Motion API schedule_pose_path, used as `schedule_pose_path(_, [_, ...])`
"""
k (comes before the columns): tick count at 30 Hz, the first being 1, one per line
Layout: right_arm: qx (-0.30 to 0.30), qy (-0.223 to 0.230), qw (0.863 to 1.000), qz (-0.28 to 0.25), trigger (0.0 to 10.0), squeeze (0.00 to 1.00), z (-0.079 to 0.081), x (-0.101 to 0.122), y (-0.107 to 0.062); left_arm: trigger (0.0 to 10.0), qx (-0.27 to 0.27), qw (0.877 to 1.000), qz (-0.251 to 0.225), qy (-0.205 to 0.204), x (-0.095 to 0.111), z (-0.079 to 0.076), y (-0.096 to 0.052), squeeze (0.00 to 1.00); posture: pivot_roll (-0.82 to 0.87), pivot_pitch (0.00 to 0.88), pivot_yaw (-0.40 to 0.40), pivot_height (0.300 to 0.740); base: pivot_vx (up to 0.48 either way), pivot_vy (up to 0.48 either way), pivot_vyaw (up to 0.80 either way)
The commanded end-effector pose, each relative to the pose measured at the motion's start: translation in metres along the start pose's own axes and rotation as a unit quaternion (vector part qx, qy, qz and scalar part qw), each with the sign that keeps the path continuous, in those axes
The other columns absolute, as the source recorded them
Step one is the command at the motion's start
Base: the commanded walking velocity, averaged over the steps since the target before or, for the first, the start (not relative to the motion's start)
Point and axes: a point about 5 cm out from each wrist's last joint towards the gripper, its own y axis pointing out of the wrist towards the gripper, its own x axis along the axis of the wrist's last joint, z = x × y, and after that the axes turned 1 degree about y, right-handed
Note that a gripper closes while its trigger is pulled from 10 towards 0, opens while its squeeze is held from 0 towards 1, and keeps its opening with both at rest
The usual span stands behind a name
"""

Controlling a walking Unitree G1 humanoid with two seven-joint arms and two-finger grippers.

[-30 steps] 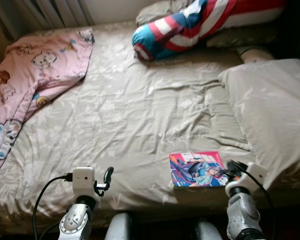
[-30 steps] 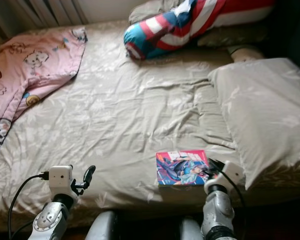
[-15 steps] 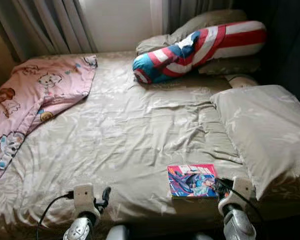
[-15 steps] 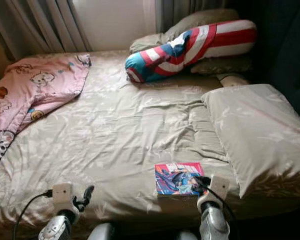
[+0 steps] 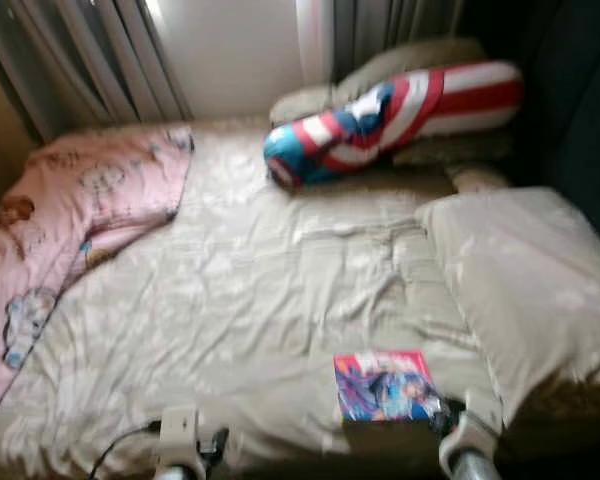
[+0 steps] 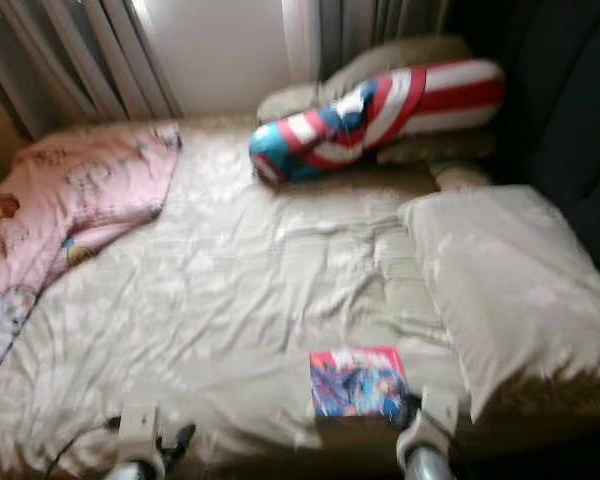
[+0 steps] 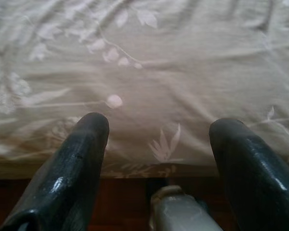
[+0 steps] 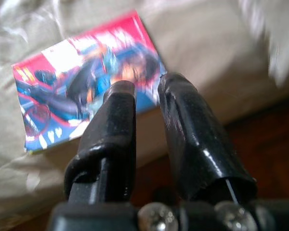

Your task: Clean up the room

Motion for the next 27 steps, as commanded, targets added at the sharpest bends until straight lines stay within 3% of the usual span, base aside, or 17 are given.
schedule_pose_path(1, [0.014, -0.024, 1.000, 0.012, 10.0, 0.00, 0.003, -0.002, 0.000, 10.0, 0.009, 0.999, 0.030, 0.004, -0.010, 0.006, -0.003, 0.00, -0.09, 0.000, 0.034, 0.740, 0.000, 0.000, 0.00])
schedule_pose_path(4, [0.008, -0.038, 0.998, 0.040, 10.0, 0.00, -0.001, -0.006, 0.000, 10.0, 0.017, 0.998, 0.058, 0.010, -0.020, 0.010, -0.006, 0.00, -0.09, 0.000, 0.025, 0.740, 0.000, 0.000, 0.00])
schedule_pose_path(6, [-0.014, -0.026, 0.998, 0.053, 10.0, 0.00, -0.013, -0.012, -0.003, 10.0, 0.026, 0.996, 0.085, 0.008, -0.030, 0.013, -0.010, 0.00, -0.09, 0.000, 0.018, 0.740, 0.000, 0.000, 0.00])
schedule_pose_path(12, [-0.048, -0.032, 0.994, 0.091, 10.0, 0.00, -0.030, -0.033, -0.014, 10.0, 0.028, 0.996, 0.087, 0.001, -0.031, 0.011, -0.010, 0.00, -0.09, 0.000, 0.018, 0.740, 0.000, 0.000, 0.00])
schedule_pose_path(18, [-0.053, -0.038, 0.989, 0.131, 10.0, 0.00, -0.034, -0.054, -0.024, 10.0, 0.026, 0.996, 0.087, 0.000, -0.028, 0.012, -0.008, 0.00, -0.09, 0.000, 0.023, 0.740, 0.000, 0.000, 0.00])
schedule_pose_path(22, [-0.055, -0.040, 0.990, 0.127, 10.0, 0.00, -0.035, -0.054, -0.025, 10.0, 0.027, 0.996, 0.086, 0.001, -0.027, 0.013, -0.007, 0.00, -0.09, 0.004, 0.030, 0.740, 0.000, 0.000, 0.00])
schedule_pose_path(27, [-0.056, -0.046, 0.989, 0.129, 10.0, 0.00, -0.037, -0.055, -0.026, 10.0, 0.028, 0.996, 0.085, 0.003, -0.025, 0.015, -0.007, 0.00, -0.09, 0.004, 0.032, 0.740, 0.000, 0.000, 0.80])
